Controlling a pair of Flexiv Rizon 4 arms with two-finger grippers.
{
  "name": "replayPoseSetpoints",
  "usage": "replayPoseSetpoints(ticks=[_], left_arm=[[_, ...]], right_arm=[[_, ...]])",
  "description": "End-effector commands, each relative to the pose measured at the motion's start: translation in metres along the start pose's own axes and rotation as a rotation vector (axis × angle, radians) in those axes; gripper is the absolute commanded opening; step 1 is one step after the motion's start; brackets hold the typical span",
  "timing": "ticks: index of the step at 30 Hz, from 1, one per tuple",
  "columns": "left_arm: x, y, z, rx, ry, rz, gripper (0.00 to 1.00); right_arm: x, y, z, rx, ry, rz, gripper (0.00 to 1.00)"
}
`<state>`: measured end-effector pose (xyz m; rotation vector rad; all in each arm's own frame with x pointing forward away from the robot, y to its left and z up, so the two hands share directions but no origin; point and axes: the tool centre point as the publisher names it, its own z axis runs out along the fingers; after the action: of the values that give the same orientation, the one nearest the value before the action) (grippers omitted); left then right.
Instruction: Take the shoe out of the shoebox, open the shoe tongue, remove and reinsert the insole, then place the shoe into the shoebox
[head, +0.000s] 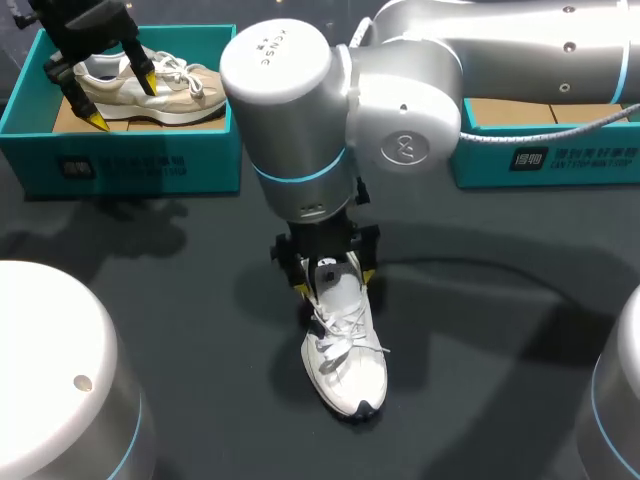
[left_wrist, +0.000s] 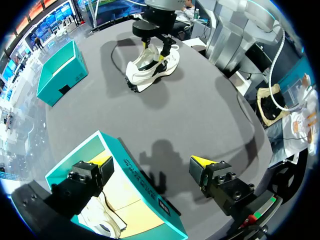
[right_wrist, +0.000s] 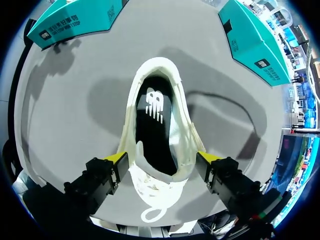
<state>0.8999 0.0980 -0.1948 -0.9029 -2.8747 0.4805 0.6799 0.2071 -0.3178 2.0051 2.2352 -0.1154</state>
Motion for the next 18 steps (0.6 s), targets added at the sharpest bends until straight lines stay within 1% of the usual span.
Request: replayPoseSetpoints(ticks=[1,3,7,11,12,13,14,16,17,18], left_arm=[[0.000,0.000,0.000,-0.003,0.002,0.001,1.00],[0.000,0.000,0.000,-0.003,0.002,0.001,1.00],[0.000,0.000,0.000,-0.003,0.002,0.001,1.00],[0.000,0.000,0.000,-0.003,0.002,0.001,1.00],[0.000,0.000,0.000,-0.003,0.002,0.001,1.00],[0.000,0.000,0.000,-0.003,0.002,0.001,1.00],[0.000,0.000,0.000,-0.003,0.002,0.001,1.00],[0.000,0.000,0.000,-0.003,0.002,0.001,1.00],[0.000,0.000,0.000,-0.003,0.002,0.001,1.00],[0.000,0.000,0.000,-0.003,0.002,0.001,1.00]], right_arm=[[-0.005,-0.016,-0.007,-0.027,0.005,0.016,0.87],[-0.005,-0.023,-0.011,-0.035,0.008,0.021,0.87],[-0.004,-0.038,-0.016,-0.055,0.017,0.038,0.91],[-0.003,-0.053,-0.022,-0.063,0.015,0.057,0.87],[-0.003,-0.057,-0.023,-0.064,0.014,0.063,0.84],[-0.003,-0.061,-0.024,-0.066,0.015,0.067,0.70],[-0.003,-0.065,-0.025,-0.064,0.015,0.072,0.64],[-0.004,-0.072,-0.027,-0.063,0.015,0.080,0.62],[-0.004,-0.075,-0.027,-0.063,0.016,0.085,0.59],[-0.003,-0.077,-0.028,-0.063,0.016,0.089,0.50]])
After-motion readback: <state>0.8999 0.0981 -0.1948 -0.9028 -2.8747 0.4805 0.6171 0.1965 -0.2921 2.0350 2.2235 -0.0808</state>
